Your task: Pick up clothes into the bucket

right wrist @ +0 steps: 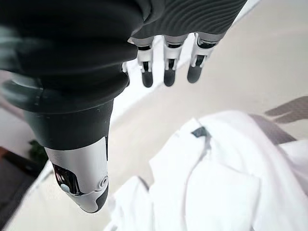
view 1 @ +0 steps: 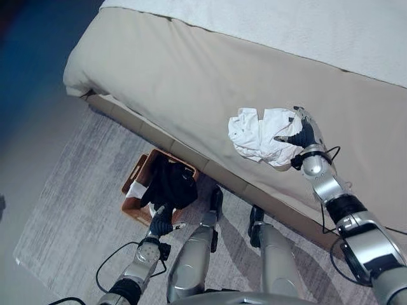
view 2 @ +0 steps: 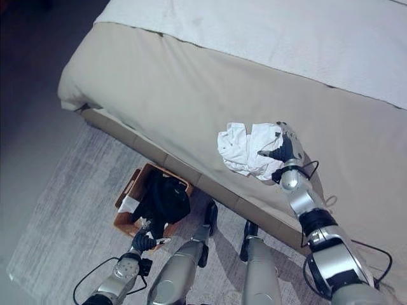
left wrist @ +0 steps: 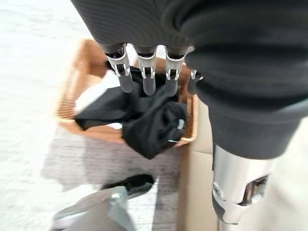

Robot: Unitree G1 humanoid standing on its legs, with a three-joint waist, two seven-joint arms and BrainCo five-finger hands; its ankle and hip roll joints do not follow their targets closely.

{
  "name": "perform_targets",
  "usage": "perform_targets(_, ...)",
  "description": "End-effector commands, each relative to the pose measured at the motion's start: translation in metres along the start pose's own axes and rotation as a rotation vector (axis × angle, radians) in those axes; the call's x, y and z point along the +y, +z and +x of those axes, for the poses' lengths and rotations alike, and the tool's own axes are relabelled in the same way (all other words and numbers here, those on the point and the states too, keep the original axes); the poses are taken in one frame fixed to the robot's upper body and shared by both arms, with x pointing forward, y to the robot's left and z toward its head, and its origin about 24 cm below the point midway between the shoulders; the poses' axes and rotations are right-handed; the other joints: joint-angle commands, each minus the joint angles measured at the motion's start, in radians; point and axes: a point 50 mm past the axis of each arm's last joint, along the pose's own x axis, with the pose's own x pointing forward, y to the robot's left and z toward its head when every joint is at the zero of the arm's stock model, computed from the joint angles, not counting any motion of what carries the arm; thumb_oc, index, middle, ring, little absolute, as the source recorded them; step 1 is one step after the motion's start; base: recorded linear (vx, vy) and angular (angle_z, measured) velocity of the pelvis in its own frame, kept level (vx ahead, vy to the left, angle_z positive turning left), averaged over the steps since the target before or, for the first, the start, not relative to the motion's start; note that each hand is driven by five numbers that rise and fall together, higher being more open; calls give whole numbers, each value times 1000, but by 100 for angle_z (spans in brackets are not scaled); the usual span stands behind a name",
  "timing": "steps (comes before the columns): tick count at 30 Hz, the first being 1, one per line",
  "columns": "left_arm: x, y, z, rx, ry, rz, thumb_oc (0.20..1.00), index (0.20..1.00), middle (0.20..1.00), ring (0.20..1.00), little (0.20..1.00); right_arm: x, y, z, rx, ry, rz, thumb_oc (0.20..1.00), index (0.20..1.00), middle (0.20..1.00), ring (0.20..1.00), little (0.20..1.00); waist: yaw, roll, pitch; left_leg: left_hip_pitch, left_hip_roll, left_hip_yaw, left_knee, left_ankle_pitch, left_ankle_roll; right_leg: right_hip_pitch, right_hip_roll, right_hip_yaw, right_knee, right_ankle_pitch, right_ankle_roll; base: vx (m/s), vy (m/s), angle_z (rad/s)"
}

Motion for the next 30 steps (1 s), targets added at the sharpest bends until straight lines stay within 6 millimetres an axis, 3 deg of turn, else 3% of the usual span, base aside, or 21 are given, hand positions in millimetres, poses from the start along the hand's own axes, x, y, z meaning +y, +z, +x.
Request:
perform_targets(1,6,-4,0,8,16,40,1000,1000,1000,1000,1000,-26,6,18,-1,-84,-69,1000,1000,1000,1000,1000,12,-22,12,34,-46,12,19,-32,60,60,-41,27,-147,120,70,-25,-48,14)
perform_targets(10,12,4,7,8,66,29,1000,1000,1000,1000,1000,-61,-10,39,179,-103,-200,1000,1000,1000,1000,1000,45,6,83,-31,-56,-26,19,4,53,-15,-60,-8,-82,104,59,-31,-33,15)
perform_targets(12,15,12,11,-8,79,19,1000,1000,1000,1000,1000,-71,-17,41,214,-58,-309,1000,1000,1000,1000,1000,53,17,106,-52,-60,-40,14,20,49,-37,-67,-23,-61,94,54,-41,-53,15)
perform_targets(17,11,26,16,-52,45,43,1000,1000,1000,1000,1000,-77,-21,43,256,13,-421,1000,1000,1000,1000,1000,59,26,118,-61,-73,-64,-8,20,42,-69,-87,-33,-19,43,55,32,-64,23)
perform_targets(20,5,40,22,-87,19,67,1000,1000,1000,1000,1000,-73,-20,42,247,15,-418,1000,1000,1000,1000,1000,58,32,118,-71,-71,-68,-28,32,40,-91,-88,-34,-11,42,56,-34,9,25)
perform_targets(21,3,45,23,-103,16,67,1000,1000,1000,1000,1000,-72,-19,42,240,20,-414,1000,1000,1000,1000,1000,63,42,119,-96,-66,-68,-22,53,42,-105,-83,-45,-22,78,49,-99,26,11)
perform_targets(23,0,50,25,-112,13,57,1000,1000,1000,1000,1000,-70,-17,43,232,30,-406,1000,1000,1000,1000,1000,61,46,119,-100,-68,-71,-23,53,42,-109,-83,-45,-23,79,49,-49,15,3)
perform_targets(24,-1,53,25,-120,10,51,1000,1000,1000,1000,1000,-70,-15,44,229,30,-399,294,294,294,294,294,59,47,119,-101,-70,-73,-23,53,42,-110,-83,-44,-24,79,48,-12,-5,-4)
perform_targets(25,-2,55,25,-126,8,40,1000,1000,1000,1000,1000,-69,-11,45,212,27,-390,200,200,200,200,200,57,47,119,-103,-70,-71,-23,54,42,-114,-80,-41,-25,81,48,0,0,0)
perform_targets(30,-6,63,26,-150,1,25,1000,1000,1000,1000,1000,-69,8,50,140,-21,-274,200,200,200,200,200,44,36,119,-107,-65,-60,-23,52,41,-114,-73,-23,-44,94,49,-6,1,0)
